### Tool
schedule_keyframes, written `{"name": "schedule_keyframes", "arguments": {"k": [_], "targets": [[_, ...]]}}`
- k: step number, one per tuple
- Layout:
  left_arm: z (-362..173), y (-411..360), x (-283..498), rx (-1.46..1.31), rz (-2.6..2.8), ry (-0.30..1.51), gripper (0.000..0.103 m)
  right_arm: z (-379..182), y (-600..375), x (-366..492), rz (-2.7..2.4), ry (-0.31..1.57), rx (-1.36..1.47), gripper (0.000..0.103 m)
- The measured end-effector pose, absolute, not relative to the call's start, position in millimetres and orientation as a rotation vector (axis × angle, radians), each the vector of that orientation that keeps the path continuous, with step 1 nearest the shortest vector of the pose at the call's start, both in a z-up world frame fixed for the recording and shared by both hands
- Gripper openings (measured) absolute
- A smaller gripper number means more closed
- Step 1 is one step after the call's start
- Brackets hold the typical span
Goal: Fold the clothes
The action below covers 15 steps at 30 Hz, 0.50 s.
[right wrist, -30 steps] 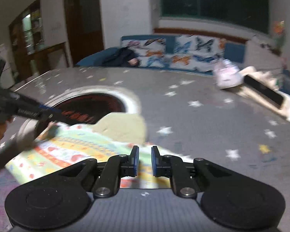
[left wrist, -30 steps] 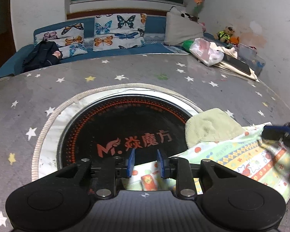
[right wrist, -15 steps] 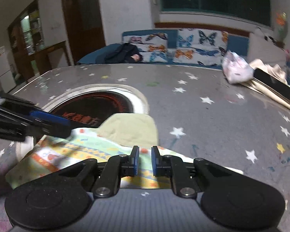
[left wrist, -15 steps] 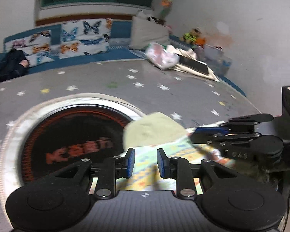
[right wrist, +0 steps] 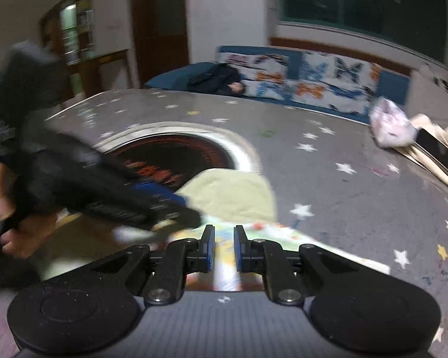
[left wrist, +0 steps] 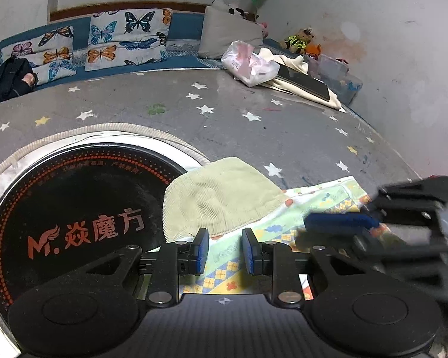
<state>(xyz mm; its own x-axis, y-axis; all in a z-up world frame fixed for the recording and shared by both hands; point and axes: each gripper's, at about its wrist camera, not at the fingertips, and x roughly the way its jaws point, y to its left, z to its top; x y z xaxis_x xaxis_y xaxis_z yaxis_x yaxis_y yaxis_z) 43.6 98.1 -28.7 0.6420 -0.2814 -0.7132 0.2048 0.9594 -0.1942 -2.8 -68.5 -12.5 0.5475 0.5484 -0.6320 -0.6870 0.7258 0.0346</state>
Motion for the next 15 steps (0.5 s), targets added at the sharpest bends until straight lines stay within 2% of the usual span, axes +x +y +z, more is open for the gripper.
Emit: {"name": "schedule_keyframes", "arguments": {"k": [15], "targets": [[-30.8,94.5,45.5,-0.1,-0.255,0.827,0.027,-27.1,-69.4,-90.9,0.85,0.606,-0.415,0.011]]}}
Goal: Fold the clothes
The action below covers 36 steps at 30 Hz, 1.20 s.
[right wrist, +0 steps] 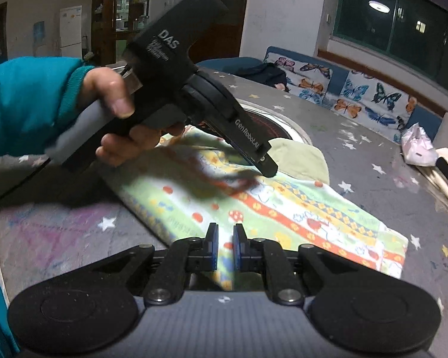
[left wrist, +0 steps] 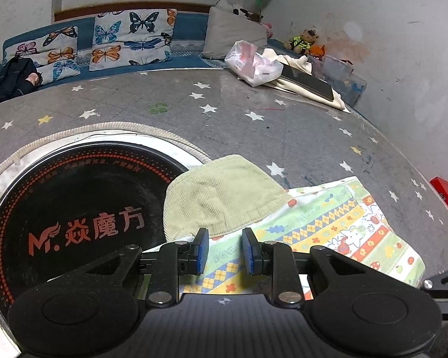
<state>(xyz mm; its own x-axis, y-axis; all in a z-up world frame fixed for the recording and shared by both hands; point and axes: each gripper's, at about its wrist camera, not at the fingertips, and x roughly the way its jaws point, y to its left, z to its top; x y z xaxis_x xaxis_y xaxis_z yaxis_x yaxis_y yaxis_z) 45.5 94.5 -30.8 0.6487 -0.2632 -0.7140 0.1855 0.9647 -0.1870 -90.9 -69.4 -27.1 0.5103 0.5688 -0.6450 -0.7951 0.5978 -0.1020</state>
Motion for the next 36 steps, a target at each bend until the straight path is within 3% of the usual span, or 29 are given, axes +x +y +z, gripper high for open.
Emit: {"name": "schedule_keyframes", "arguments": {"k": [10,18,36], "targets": [[-24.5,91.5,37.7,-0.091,-0.225,0.807,0.028,-21.6,-86.4,-96.3,0.834,0.635,-0.338,0.01],[0.0,79.2,-17.7,-0.067,-0.29,0.735,0.028,-20.5,-102.9,-96.7,0.76,0.612,-0.249,0.01],[-25.7,70.7,-93.8,-0.065,-0.294,0.704,0.028,-25.8,-131.5,-104.8,0.662,0.624,-0.195,0.01]]}}
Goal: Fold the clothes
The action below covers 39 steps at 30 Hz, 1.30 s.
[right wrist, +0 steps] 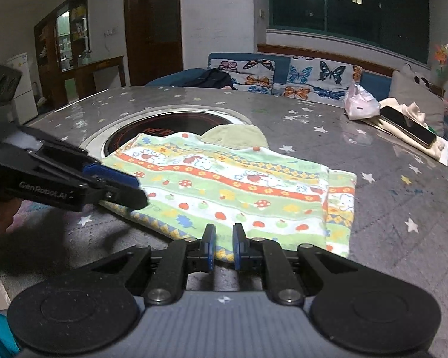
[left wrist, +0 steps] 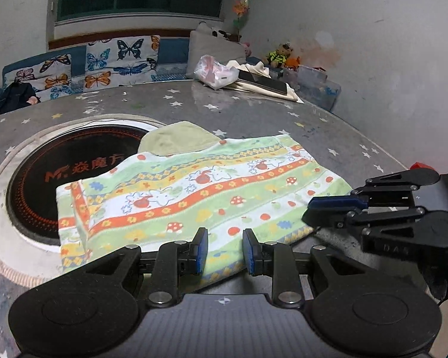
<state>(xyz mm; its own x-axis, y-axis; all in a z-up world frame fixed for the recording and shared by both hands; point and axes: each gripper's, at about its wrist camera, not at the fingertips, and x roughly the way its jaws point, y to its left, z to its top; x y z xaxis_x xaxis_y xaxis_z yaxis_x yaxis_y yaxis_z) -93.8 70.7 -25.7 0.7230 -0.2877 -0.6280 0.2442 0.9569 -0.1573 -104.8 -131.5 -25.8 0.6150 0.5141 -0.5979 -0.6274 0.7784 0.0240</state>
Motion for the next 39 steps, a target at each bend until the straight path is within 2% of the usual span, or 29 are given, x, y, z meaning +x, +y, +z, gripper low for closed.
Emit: {"name": "schedule_keyframes", "arguments": {"k": [11,20,28,33,39], "targets": [[-27.8,102.1,-109.8,-0.206,-0.248,0.693,0.028,-28.9,-155.7,-98.0,0.591,0.686,-0.124,0.013],[-22.8,118.7,-108.2,-0.241,-0.179,0.701,0.032,-12.4,-154.5,-83.8,0.599,0.637,-0.084,0.016],[-28.9,136.3,-112.4,-0.282,-0.169,0.721,0.032,-30.9,-163.5,-63.5,0.554,0.687,-0.044,0.014],[-19.2,135.4,-100.7,-0.274,-0.164,0.712,0.036,-21.7,-158.6,-58.0,0.56,0.666,-0.067,0.015],[-24.8,140.7,-79.4,-0.253,-0.114,0.739,0.035,-32.5,-148.4,-39.7,0.572,0.694,-0.075,0.016]]}}
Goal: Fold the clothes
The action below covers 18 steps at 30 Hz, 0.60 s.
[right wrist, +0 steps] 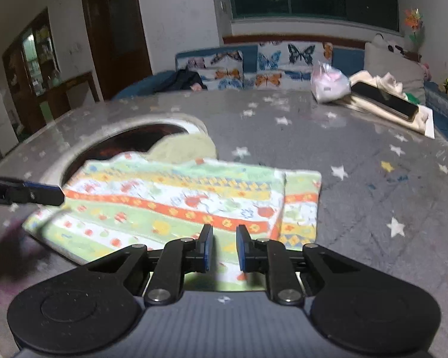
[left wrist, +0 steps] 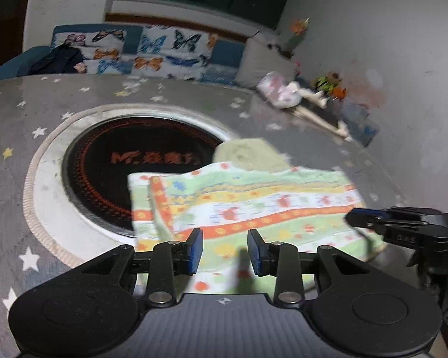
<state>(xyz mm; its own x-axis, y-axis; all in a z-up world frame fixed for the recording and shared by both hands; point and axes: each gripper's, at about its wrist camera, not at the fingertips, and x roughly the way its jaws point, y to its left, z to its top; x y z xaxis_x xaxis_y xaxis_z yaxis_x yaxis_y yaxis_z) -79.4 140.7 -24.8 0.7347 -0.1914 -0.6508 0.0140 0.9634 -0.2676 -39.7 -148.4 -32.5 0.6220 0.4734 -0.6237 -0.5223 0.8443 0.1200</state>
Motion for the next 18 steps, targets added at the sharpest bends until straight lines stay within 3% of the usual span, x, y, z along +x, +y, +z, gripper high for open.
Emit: {"name": "schedule_keyframes", "arguments": {"k": [18], "targets": [[-30.2,145.8,-29.4,-0.185,-0.056,0.774,0.031,-28.1,-132.1,-10.9,0.599,0.704,-0.097,0.021]]}}
